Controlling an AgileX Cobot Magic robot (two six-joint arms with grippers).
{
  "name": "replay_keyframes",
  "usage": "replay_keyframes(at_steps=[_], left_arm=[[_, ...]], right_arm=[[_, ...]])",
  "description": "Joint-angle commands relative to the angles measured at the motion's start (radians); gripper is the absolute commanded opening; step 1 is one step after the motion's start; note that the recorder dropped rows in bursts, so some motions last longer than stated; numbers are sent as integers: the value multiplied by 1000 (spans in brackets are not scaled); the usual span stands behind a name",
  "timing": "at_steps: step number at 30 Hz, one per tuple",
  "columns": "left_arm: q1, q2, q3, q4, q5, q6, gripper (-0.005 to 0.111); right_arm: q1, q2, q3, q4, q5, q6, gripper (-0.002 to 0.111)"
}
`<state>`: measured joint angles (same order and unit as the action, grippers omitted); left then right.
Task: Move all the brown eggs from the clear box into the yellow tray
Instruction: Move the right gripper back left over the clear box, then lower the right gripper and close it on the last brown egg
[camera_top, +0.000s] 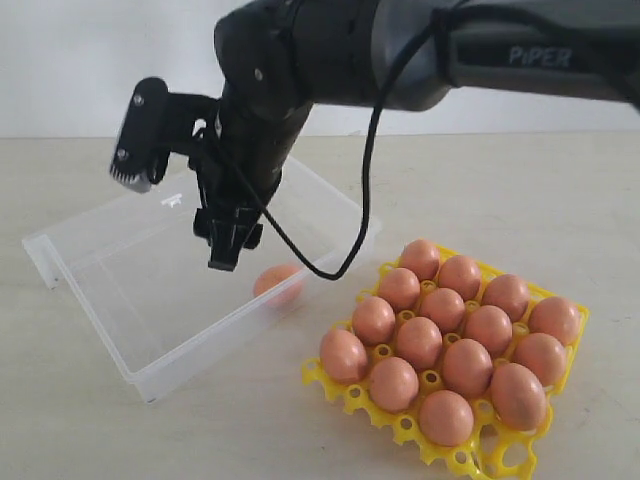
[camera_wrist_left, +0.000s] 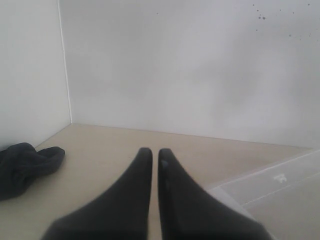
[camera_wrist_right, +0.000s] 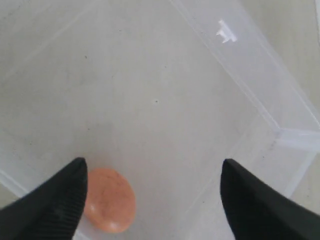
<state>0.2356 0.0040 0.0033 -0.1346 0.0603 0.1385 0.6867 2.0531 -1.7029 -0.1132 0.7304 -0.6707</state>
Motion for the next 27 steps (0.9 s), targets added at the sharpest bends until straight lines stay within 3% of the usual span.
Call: replay_keyframes(at_steps=[1, 11, 20, 27], left_arm=[[-1, -4, -3, 0, -7, 2, 4], [-1, -4, -3, 0, -7, 2, 4], [-1, -4, -3, 0, -7, 2, 4], [-1, -4, -3, 0, -7, 2, 4]], right_arm=[[0, 52, -7, -34, -37, -9, 70], [-30, 75, -5, -23, -101, 140, 66], [-64, 101, -5, 138, -125, 172, 66], [-71, 160, -5, 134, 9, 172, 60]])
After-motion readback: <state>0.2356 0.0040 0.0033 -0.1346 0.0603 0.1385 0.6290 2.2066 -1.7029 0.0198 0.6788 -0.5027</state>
